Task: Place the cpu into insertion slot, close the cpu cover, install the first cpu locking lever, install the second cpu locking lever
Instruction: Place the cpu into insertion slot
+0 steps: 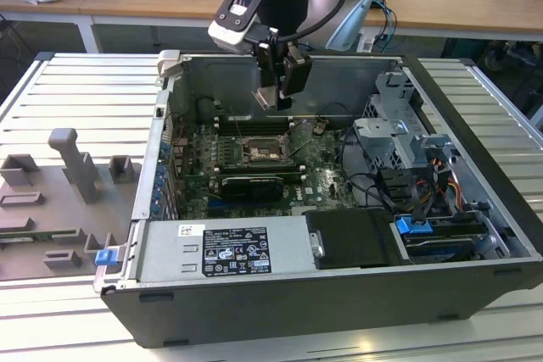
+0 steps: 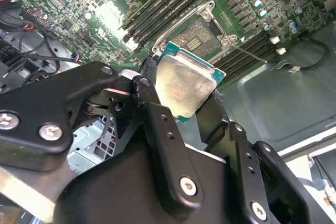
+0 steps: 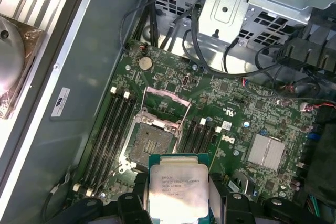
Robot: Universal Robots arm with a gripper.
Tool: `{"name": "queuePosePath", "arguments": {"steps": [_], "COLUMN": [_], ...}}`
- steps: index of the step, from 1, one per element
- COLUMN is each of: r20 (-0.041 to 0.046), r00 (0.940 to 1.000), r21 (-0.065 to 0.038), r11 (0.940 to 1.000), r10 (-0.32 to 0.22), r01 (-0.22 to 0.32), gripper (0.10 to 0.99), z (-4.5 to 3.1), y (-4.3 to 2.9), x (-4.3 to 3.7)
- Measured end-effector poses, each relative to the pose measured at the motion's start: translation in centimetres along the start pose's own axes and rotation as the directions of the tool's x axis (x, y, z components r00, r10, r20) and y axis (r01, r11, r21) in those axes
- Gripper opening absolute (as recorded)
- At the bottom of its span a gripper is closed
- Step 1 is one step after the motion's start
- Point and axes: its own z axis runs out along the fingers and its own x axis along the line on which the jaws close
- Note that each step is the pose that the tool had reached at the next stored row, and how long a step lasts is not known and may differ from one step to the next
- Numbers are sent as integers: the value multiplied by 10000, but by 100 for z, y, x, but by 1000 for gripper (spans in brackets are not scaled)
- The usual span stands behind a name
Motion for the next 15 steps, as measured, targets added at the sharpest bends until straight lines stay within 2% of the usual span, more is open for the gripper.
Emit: {"name": "queuePosePath", "arguments": {"steps": [15], "r20": [3], "r00": [10000], "r21": [0], "r11": [10000], "r10": [27], "r01": [-27], "gripper": [541], "z": [29], "y": [-3], "x": [-1]}}
